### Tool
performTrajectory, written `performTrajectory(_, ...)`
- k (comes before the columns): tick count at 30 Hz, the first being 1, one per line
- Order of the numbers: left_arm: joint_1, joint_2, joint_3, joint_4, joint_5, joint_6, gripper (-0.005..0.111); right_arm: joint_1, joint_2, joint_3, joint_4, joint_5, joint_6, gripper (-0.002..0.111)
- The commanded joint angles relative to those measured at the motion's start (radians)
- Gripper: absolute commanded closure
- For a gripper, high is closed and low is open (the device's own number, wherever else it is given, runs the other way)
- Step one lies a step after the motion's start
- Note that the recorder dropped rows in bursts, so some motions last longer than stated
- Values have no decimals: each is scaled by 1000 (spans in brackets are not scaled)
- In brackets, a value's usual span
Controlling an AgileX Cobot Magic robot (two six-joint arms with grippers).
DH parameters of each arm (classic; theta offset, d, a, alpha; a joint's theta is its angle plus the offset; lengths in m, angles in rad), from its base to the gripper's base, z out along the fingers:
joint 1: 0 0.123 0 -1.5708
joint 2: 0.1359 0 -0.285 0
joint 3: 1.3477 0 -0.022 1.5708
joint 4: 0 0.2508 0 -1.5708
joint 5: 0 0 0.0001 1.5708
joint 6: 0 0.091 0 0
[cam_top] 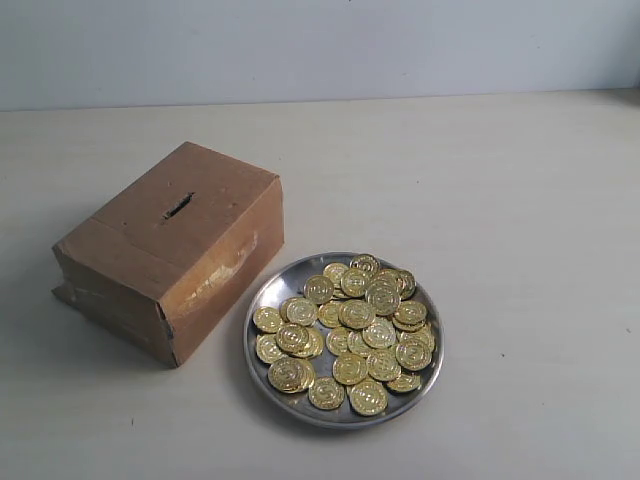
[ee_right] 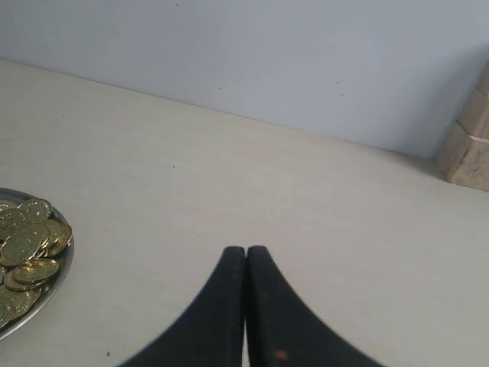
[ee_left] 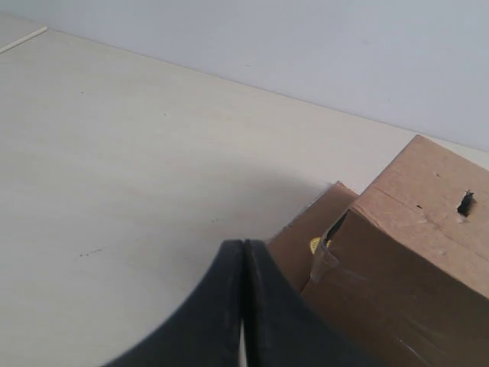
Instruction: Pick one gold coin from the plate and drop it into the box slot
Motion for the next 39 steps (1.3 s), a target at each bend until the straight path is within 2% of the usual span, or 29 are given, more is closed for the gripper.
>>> performTrajectory(1, -8, -4, -1, -8, -10, -6, 107, 1, -5, 4, 0, -10, 5, 108)
performTrajectory(7, -8, -4, -1, -8, -10, -6, 107, 1, -5, 4, 9, -10, 7, 108)
performTrajectory(9, -8, -4, -1, -8, -10, -6, 107, 1, -5, 4, 99, -31, 7, 108)
performTrajectory(12, -8, -4, -1, -8, -10, -6, 107, 1, -5, 4, 342, -116, 7, 108)
performTrajectory(25, -8, -4, -1, -8, -10, -6, 107, 1, -5, 4, 372, -144, 3, 108)
performTrajectory(31, -8, -4, -1, -8, -10, -6, 107, 1, -5, 4, 532, -156, 14, 108)
performTrajectory(34, -8, -4, -1, -8, -10, -6, 107, 1, -5, 4, 555, -216, 22, 108)
performTrajectory(39, -8, -4, -1, -8, -10, -6, 107, 1, -5, 4, 735, -288, 93, 108)
